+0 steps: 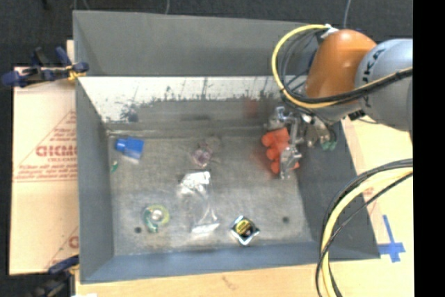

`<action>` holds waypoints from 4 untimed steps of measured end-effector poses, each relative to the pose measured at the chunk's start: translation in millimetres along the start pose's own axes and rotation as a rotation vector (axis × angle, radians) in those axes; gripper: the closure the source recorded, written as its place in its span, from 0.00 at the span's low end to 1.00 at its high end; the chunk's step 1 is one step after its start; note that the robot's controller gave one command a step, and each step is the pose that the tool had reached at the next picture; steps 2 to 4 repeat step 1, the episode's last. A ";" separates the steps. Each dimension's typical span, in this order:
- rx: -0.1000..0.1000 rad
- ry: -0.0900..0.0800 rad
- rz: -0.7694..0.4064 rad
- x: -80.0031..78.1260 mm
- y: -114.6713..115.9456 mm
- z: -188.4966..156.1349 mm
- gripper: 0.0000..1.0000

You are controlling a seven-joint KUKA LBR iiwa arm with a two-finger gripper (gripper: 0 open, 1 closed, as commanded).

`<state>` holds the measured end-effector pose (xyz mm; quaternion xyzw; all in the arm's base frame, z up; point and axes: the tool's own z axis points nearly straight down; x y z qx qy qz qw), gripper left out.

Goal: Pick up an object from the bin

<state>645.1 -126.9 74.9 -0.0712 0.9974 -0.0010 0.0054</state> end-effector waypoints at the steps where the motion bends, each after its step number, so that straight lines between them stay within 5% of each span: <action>1: 0.001 -0.001 -0.448 -13.7 11.4 -163.6 1.00; 4: 0.001 -0.001 -0.448 -13.7 11.4 -163.6 1.00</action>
Offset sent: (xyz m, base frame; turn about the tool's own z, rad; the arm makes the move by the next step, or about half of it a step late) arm 0.0079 0.0144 0.1589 -0.4485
